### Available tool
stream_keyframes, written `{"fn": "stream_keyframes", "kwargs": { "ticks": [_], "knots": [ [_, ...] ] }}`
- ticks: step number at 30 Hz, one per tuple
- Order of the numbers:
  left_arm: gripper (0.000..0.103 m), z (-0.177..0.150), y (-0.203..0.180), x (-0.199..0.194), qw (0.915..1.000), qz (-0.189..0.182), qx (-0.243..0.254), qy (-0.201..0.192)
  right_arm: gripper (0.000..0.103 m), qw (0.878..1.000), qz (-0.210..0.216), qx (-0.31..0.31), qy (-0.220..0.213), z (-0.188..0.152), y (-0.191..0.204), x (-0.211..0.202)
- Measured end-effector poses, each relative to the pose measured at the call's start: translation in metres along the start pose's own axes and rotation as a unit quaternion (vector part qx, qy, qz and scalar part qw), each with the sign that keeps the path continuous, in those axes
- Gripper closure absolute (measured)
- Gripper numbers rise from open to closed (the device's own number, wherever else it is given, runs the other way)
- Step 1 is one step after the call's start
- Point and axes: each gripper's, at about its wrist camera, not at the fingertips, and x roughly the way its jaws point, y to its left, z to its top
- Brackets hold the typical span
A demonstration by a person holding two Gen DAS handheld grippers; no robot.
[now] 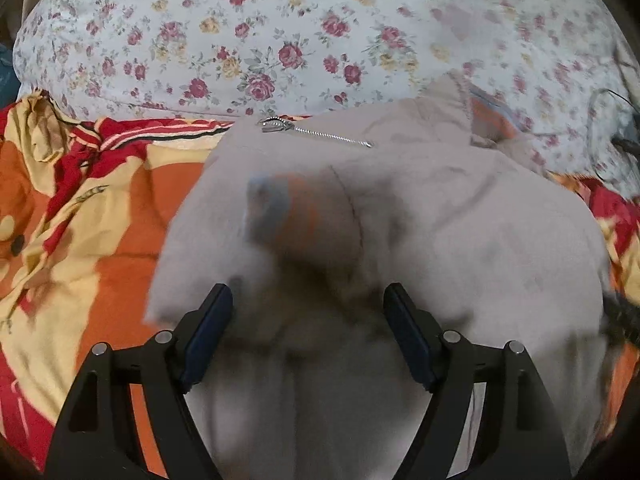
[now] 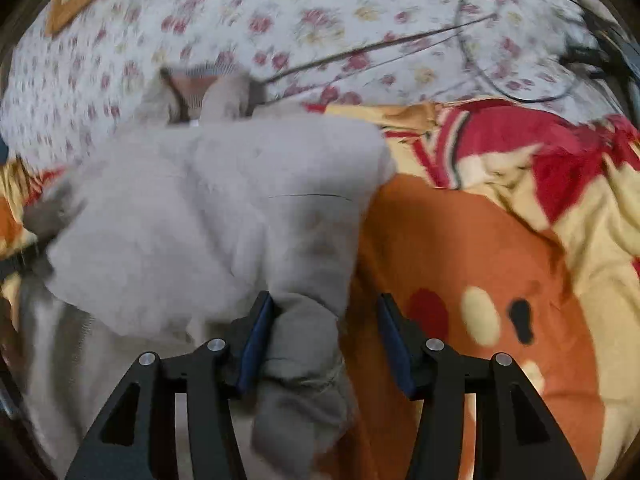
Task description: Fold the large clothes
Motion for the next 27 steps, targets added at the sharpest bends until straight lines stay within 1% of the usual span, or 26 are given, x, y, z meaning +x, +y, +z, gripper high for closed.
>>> {"fn": "stream_keyframes", "kwargs": {
  "ticks": [1,3,4,6,8,9,10,11,12,13,14,15,16,17,18,19,21,22,23,24,25,26,27],
  "knots": [
    [0.025,-0.008,0.004,-0.009,1.0,-0.003,0.006,-0.001,0.046,1.0,0.007,0.001,-0.01,-0.001,-0.003,-0.012],
    [0.025,-0.025,0.011,-0.026,0.9998,-0.015,0.01,0.002,0.032,0.999,0.023,-0.004,-0.022,-0.011,-0.01,-0.04],
    [0.025,-0.035,0.018,-0.035,0.9997,-0.025,0.008,0.002,0.03,0.999,0.03,-0.005,-0.024,-0.016,-0.012,-0.047],
    [0.025,-0.052,0.029,-0.047,0.9993,-0.036,-0.006,0.0,0.029,0.998,0.058,-0.003,-0.025,-0.035,-0.017,-0.062],
    [0.025,-0.07,0.04,-0.058,0.9987,-0.044,-0.027,0.002,0.029,0.996,0.092,0.008,-0.01,-0.05,-0.014,-0.063],
    [0.025,-0.079,0.045,-0.06,0.9982,-0.045,-0.039,0.005,0.029,0.995,0.096,0.007,0.0,-0.057,-0.01,-0.057],
    [0.025,-0.087,0.049,-0.063,0.9979,-0.045,-0.045,0.011,0.03,0.996,0.09,0.003,0.005,-0.061,-0.007,-0.05],
    [0.025,-0.094,0.052,-0.065,0.9978,-0.044,-0.047,0.016,0.04,0.997,0.082,0.003,0.003,-0.065,-0.002,-0.043],
    [0.025,-0.099,0.054,-0.068,0.9977,-0.042,-0.049,0.019,0.075,0.997,0.081,0.012,-0.007,-0.067,0.0,-0.038],
    [0.025,-0.106,0.057,-0.074,0.9977,-0.04,-0.051,0.02,0.097,0.997,0.079,0.019,-0.017,-0.068,0.001,-0.038],
    [0.025,-0.113,0.058,-0.08,0.9976,-0.041,-0.053,0.018,0.102,0.996,0.078,0.017,-0.031,-0.067,0.001,-0.042],
    [0.025,-0.121,0.061,-0.087,0.9976,-0.041,-0.053,0.014,0.103,0.996,0.075,0.012,-0.041,-0.067,0.0,-0.048],
    [0.025,-0.128,0.063,-0.093,0.9979,-0.038,-0.052,0.011,0.103,0.997,0.056,0.0,-0.056,-0.066,-0.003,-0.058],
    [0.025,-0.134,0.064,-0.096,0.9982,-0.033,-0.048,0.011,0.103,0.997,0.04,-0.008,-0.062,-0.066,-0.006,-0.061],
    [0.025,-0.139,0.066,-0.097,0.9985,-0.03,-0.044,0.012,0.103,0.998,0.018,-0.007,-0.059,-0.067,-0.014,-0.059],
    [0.025,-0.144,0.066,-0.096,0.9988,-0.025,-0.038,0.016,0.103,0.999,0.002,0.014,-0.047,-0.068,-0.027,-0.051],
    [0.025,-0.152,0.067,-0.094,0.9988,-0.022,-0.036,0.026,0.103,0.999,0.012,0.039,-0.027,-0.072,-0.038,-0.041],
    [0.025,-0.154,0.068,-0.093,0.9985,-0.023,-0.039,0.031,0.103,0.999,0.018,0.04,-0.025,-0.074,-0.037,-0.042],
    [0.025,-0.157,0.07,-0.094,0.9981,-0.027,-0.045,0.033,0.102,0.999,0.026,0.038,-0.028,-0.076,-0.034,-0.049],
    [0.025,-0.16,0.072,-0.095,0.9977,-0.031,-0.051,0.032,0.095,0.998,0.038,0.034,-0.033,-0.079,-0.031,-0.06],
    [0.025,-0.163,0.073,-0.096,0.9976,-0.031,-0.053,0.032,0.093,0.998,0.046,0.03,-0.034,-0.081,-0.029,-0.07],
    [0.025,-0.166,0.072,-0.097,0.9976,-0.031,-0.052,0.033,0.071,0.998,0.048,0.023,-0.031,-0.085,-0.027,-0.08],
    [0.025,-0.168,0.072,-0.098,0.9978,-0.031,-0.049,0.033,0.043,0.998,0.058,0.011,-0.02,-0.091,-0.025,-0.09]
  ]
}}
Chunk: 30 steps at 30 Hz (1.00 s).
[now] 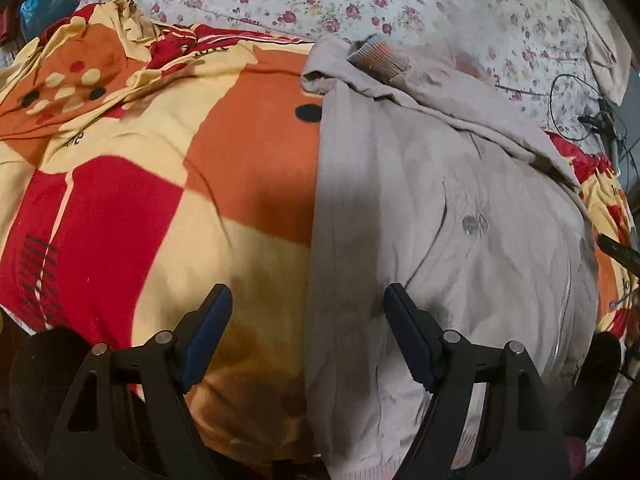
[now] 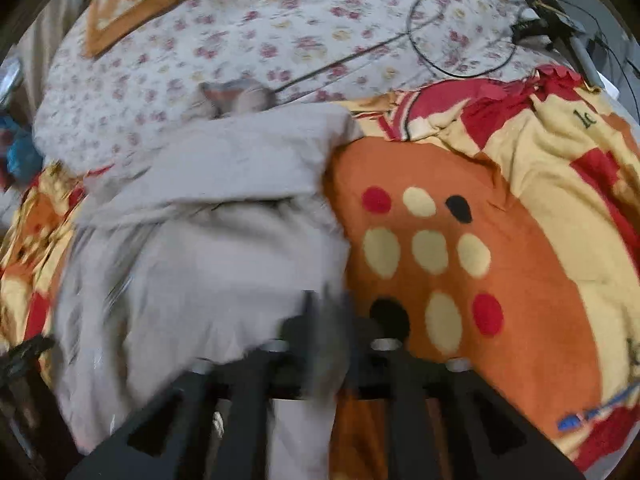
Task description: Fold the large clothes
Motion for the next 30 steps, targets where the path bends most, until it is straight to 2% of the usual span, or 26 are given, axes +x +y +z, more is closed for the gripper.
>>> {"fn": "stream_keyframes", "kwargs": {
  "ticks": [1,2,5,6,7,8,12,14,16,17,19,20,21,23,25,30],
  "knots": [
    [0.025,-0.003,0.0,-0.001,1.0,0.0,0.003,-0.002,0.034,1.0,0.017,-0.012,0.011,-0.008,0.004,-0.008],
    [0.025,-0.006,0.0,-0.002,1.0,0.0,0.006,-0.005,0.032,0.999,0.025,-0.018,0.013,-0.014,0.005,-0.012],
    [0.025,-0.011,-0.001,0.001,1.0,-0.005,0.003,0.003,0.033,0.999,0.022,-0.039,0.031,-0.037,0.012,-0.013],
    [0.025,-0.012,0.0,0.003,0.9999,-0.009,0.0,0.009,0.039,0.998,0.024,-0.034,0.041,-0.047,0.014,-0.004],
    [0.025,-0.013,0.0,0.004,0.9998,-0.012,-0.004,0.015,0.054,0.998,0.028,-0.033,0.052,-0.055,0.016,0.005],
    [0.025,-0.014,0.001,0.004,0.9997,-0.014,-0.007,0.019,0.1,0.997,0.027,-0.036,0.057,-0.06,0.018,0.009],
    [0.025,-0.023,0.002,-0.005,0.9999,-0.01,-0.001,0.013,0.101,0.996,-0.027,-0.089,0.013,-0.069,0.032,-0.008],
    [0.025,-0.03,0.002,-0.005,0.9998,-0.01,0.0,0.02,0.101,0.996,-0.04,-0.075,0.01,-0.068,0.018,-0.01],
    [0.025,-0.037,0.002,-0.005,0.9994,-0.014,-0.002,0.03,0.1,0.998,-0.031,-0.042,0.029,-0.067,0.004,-0.001],
    [0.025,-0.041,0.002,-0.006,0.9994,-0.016,-0.003,0.032,0.1,0.998,-0.027,-0.041,0.03,-0.067,0.003,-0.001],
    [0.025,-0.046,0.0,-0.007,0.9994,-0.014,0.001,0.031,0.09,0.998,-0.014,-0.046,0.03,-0.07,0.005,-0.006],
    [0.025,-0.05,-0.002,-0.007,0.9995,-0.008,0.007,0.031,0.075,0.999,-0.005,-0.039,0.035,-0.072,0.003,-0.009],
    [0.025,-0.052,-0.003,-0.008,0.9995,-0.004,0.011,0.03,0.052,0.999,0.011,-0.026,0.044,-0.075,0.0,-0.012],
    [0.025,-0.055,-0.005,-0.008,0.9995,0.002,0.015,0.029,0.039,0.997,0.043,-0.005,0.06,-0.084,-0.004,-0.017],
    [0.025,-0.058,-0.005,-0.008,0.9994,-0.001,0.013,0.033,0.04,0.995,0.061,0.003,0.077,-0.096,-0.005,-0.02],
    [0.025,-0.06,-0.009,-0.008,0.9992,0.0,0.018,0.036,0.036,0.99,0.07,0.002,0.12,-0.122,0.0,-0.016]
  ]
}}
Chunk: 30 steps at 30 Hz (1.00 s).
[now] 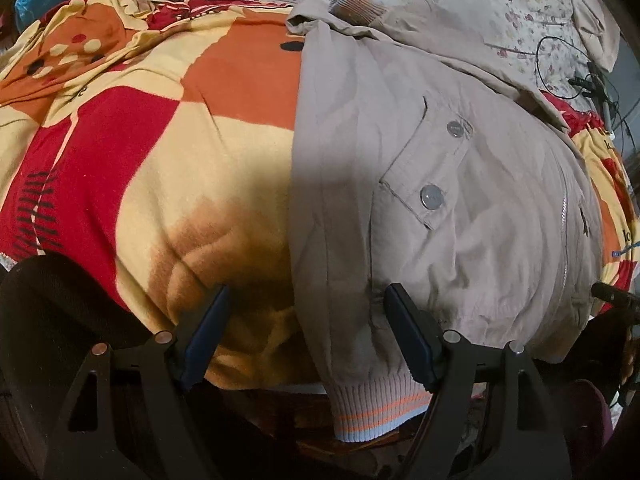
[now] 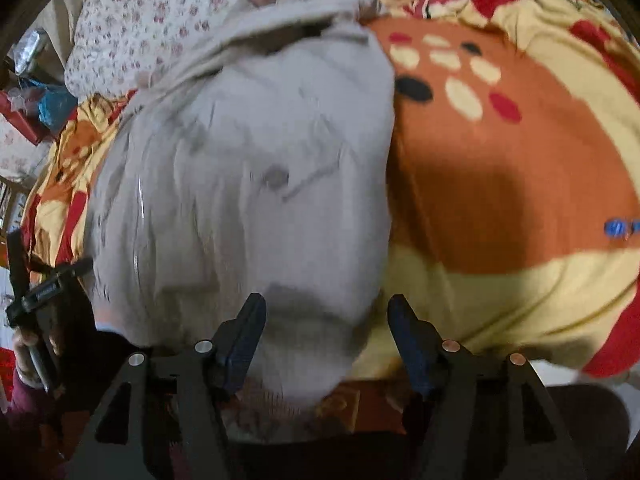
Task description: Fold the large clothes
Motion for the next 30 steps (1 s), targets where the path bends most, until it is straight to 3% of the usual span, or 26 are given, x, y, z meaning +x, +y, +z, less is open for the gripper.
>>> {"fn": "stream_keyframes", "kwargs": {
  "ticks": [8,12,17,23,25,26,27,28,29,30],
  "knots": [
    [0.025,-0.009,0.002,0.006,0.9989,-0.025,-0.011,0.037,0.031,0.998,0.031,-0.015,0.054,-0.02,0.008,0.024],
    [0.025,-0.018,0.005,0.009,0.9986,-0.036,-0.016,0.037,0.029,0.996,0.051,-0.016,0.072,-0.024,0.013,0.033],
    [0.025,-0.025,0.011,0.019,0.995,-0.063,-0.045,0.064,0.025,0.996,0.044,-0.027,0.079,-0.025,0.019,0.037],
    [0.025,-0.033,0.01,0.02,0.9947,-0.07,-0.042,0.061,0.025,0.996,0.042,-0.041,0.074,-0.028,0.027,0.038],
    [0.026,-0.035,0.005,0.024,0.9938,-0.085,-0.034,0.064,0.041,0.996,0.041,-0.035,0.065,-0.027,0.024,0.036],
    [0.04,-0.036,0.003,0.025,0.993,-0.093,-0.029,0.065,0.061,0.997,0.038,-0.033,0.062,-0.028,0.023,0.034],
    [0.05,-0.037,0.003,0.026,0.9917,-0.105,-0.028,0.069,0.073,0.997,0.04,-0.031,0.055,-0.028,0.023,0.032],
    [0.067,-0.037,0.002,0.023,0.9902,-0.116,-0.026,0.073,0.077,0.998,0.042,-0.032,0.046,-0.028,0.022,0.027],
    [0.077,-0.036,0.0,0.016,0.9904,-0.119,-0.017,0.069,0.086,0.998,0.046,-0.034,0.041,-0.029,0.023,0.024],
    [0.083,-0.035,-0.003,0.009,0.9913,-0.115,-0.006,0.063,0.088,0.997,0.058,-0.037,0.032,-0.03,0.024,0.016]
  ]
}}
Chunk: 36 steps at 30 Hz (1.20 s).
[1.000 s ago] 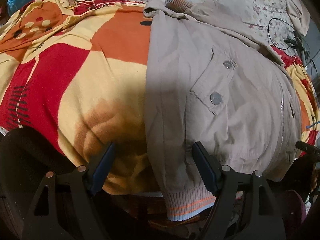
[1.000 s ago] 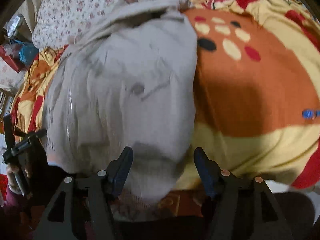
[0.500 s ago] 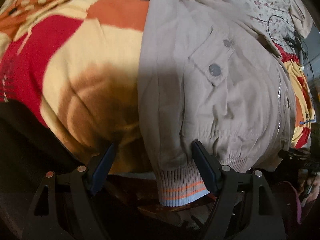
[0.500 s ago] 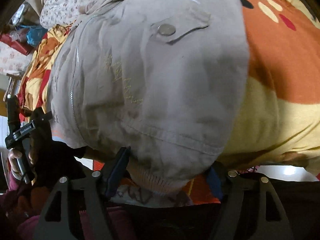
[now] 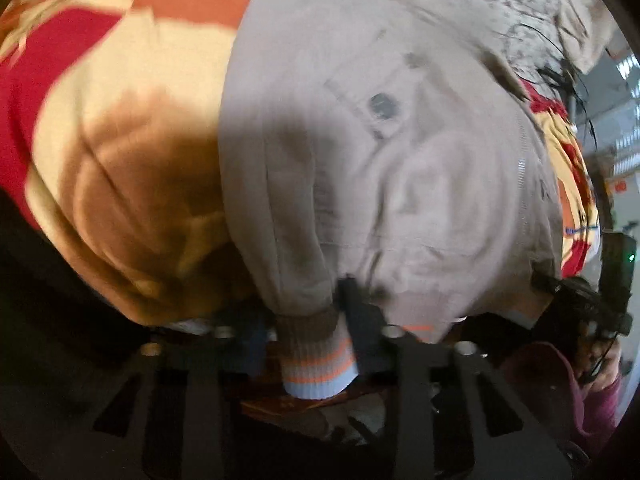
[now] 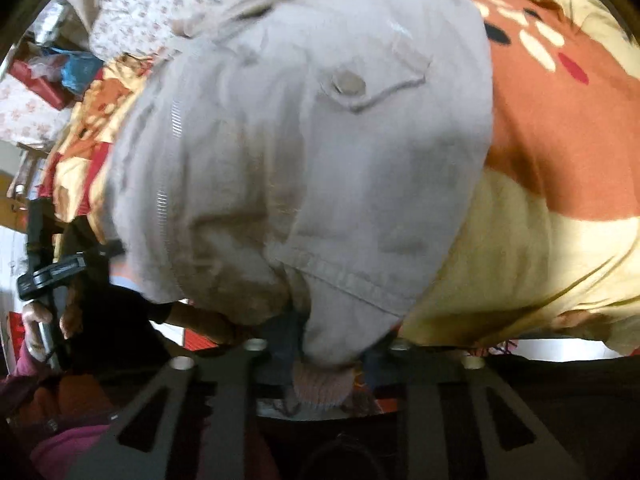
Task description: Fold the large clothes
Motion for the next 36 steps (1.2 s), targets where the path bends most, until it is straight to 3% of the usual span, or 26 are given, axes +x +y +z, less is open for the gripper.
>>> {"fn": "stream_keyframes", "kwargs": {
  "ticks": [4,8,11,17,23,36],
  "knots": [
    [0.088,0.01,-0.007,-0.036,0.999,-0.021,0.024,-0.031,0.089,0.997,0.053,-0.009,-0.048,-0.002,0.004,-0.034],
    [0.089,0.028,-0.01,-0.083,0.9938,-0.048,0.024,-0.098,0.091,0.985,0.13,0.024,-0.11,0.007,-0.004,-0.064],
    [0.089,0.042,-0.006,-0.102,0.9894,-0.053,0.02,-0.134,0.091,0.979,0.151,0.032,-0.135,0.016,-0.007,-0.074],
    [0.089,0.088,-0.008,-0.104,0.9843,-0.044,0.019,-0.17,0.091,0.967,0.172,0.047,-0.183,0.047,-0.004,-0.084],
    [0.089,0.114,-0.019,-0.112,0.9758,0.007,0.031,-0.216,0.092,0.957,0.177,0.054,-0.223,0.086,-0.005,-0.093],
    [0.089,0.13,-0.019,-0.103,0.9754,0.022,0.027,-0.218,0.092,0.954,0.178,0.063,-0.234,0.1,-0.012,-0.093]
  ]
}}
